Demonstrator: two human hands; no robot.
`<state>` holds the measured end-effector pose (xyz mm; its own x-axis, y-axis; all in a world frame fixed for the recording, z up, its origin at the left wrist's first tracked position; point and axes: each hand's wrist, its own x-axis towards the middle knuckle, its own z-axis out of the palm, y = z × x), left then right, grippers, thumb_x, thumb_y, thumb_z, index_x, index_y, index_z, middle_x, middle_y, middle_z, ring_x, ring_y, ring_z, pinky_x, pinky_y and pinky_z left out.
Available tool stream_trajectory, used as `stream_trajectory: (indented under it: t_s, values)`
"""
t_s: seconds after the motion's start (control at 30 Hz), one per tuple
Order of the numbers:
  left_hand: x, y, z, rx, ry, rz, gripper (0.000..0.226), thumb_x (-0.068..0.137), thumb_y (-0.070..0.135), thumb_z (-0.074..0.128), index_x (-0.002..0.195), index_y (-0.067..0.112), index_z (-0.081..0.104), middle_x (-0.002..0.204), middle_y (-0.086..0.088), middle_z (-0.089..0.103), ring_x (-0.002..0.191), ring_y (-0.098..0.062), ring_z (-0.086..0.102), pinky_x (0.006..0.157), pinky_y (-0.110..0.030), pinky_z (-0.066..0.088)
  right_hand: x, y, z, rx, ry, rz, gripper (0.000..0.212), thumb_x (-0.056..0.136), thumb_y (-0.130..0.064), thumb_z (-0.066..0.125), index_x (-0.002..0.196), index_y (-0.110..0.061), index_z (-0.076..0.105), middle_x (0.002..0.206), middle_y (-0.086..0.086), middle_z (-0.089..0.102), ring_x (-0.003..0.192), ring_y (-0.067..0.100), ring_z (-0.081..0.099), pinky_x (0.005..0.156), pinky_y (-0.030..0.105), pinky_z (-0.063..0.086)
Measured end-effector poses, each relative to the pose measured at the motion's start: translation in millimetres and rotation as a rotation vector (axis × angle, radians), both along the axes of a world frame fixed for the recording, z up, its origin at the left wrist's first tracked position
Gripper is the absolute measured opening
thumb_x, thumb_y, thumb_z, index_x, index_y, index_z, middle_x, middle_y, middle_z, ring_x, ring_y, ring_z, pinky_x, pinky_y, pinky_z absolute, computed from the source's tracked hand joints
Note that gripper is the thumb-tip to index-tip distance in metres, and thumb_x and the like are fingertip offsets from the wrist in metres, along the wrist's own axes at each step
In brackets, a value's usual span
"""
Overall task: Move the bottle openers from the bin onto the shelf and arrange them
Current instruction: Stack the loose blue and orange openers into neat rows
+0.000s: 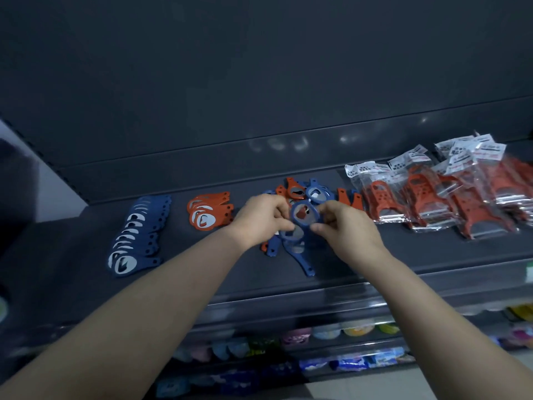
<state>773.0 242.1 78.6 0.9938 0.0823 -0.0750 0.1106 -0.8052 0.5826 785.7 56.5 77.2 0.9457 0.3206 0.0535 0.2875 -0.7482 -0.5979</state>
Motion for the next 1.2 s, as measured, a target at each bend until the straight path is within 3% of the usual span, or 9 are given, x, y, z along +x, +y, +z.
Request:
stream_trajectory:
  t_s: [0.07,0.17,0.47,0.57,0.7,0.87,1.0,1.2]
  values:
    - [-13,24,0,-0.177,-0.031,0.128,0.024,0.075,0.012,0.080,0.068,0.025,0.060,0.061,0.008,0.061,0.056,-0.009,0.056,0.060,-0.025,0.043,-5,17,2,0.048,-0.007,0.093,0.022,0.082,-0.031,0.072,0.101,-0.025,0.063,0.087,-0.009,0.066,0.090,0.021,0.064,0.078,0.035,0.050]
    - [-49,67,2,-0.251,-0.024,0.249,0.020,0.077,0.012,0.078,0.069,0.020,0.063,0.060,0.003,0.060,0.056,-0.011,0.053,0.060,-0.027,0.044,-18,52,4,0.041,-0.010,0.216,0.022,0.082,-0.029,0.072,0.101,-0.026,0.061,0.087,-0.010,0.062,0.089,0.019,0.062,0.077,0.032,0.048]
    - [-172,210,-10,-0.177,0.028,0.498,0.016,0.071,0.013,0.082,0.069,0.018,0.068,0.072,-0.002,0.072,0.066,-0.015,0.065,0.070,-0.030,0.053,-78,177,-5,-0.065,0.041,0.490,0.024,0.082,-0.030,0.072,0.100,-0.032,0.057,0.092,-0.015,0.065,0.093,0.012,0.061,0.078,0.030,0.047]
    - [-183,231,-15,-0.069,-0.007,0.499,0.020,0.069,0.017,0.084,0.068,0.023,0.065,0.077,0.003,0.072,0.070,-0.008,0.064,0.067,-0.020,0.046,-92,202,-10,-0.124,0.053,0.514,0.022,0.081,-0.030,0.071,0.098,-0.032,0.057,0.091,-0.015,0.065,0.091,0.013,0.061,0.075,0.029,0.045]
    - [-181,249,-19,0.018,-0.080,0.425,0.017,0.069,0.020,0.084,0.073,0.022,0.067,0.062,0.015,0.061,0.059,0.004,0.055,0.060,-0.020,0.042,-107,223,-12,-0.174,0.054,0.526,0.021,0.082,-0.029,0.071,0.098,-0.033,0.059,0.087,-0.016,0.064,0.087,0.011,0.060,0.073,0.028,0.045]
    - [-181,264,-26,-0.009,-0.150,0.402,0.017,0.072,0.020,0.082,0.072,0.021,0.065,0.066,0.007,0.065,0.064,-0.011,0.063,0.067,-0.027,0.052,-120,258,-12,-0.210,-0.034,0.528,0.024,0.081,-0.034,0.070,0.104,-0.033,0.063,0.099,-0.009,0.063,0.097,0.016,0.059,0.076,0.028,0.042]
    - [-180,275,-23,0.099,-0.197,0.406,0.006,0.085,0.021,0.070,0.080,0.021,0.066,0.069,0.010,0.064,0.071,-0.011,0.063,0.071,-0.027,0.052,-127,281,-17,-0.293,-0.161,0.470,0.036,0.083,-0.043,0.066,0.117,-0.034,0.060,0.111,-0.004,0.056,0.110,0.019,0.050,0.084,0.031,0.039]
    - [-164,269,-10,0.080,-0.212,0.355,0.003,0.086,0.019,0.065,0.085,0.022,0.067,0.072,0.012,0.062,0.077,-0.013,0.064,0.073,-0.026,0.051,-129,286,-23,-0.328,-0.226,0.344,0.041,0.083,-0.050,0.062,0.120,-0.033,0.057,0.115,-0.003,0.054,0.113,0.022,0.046,0.088,0.035,0.037]
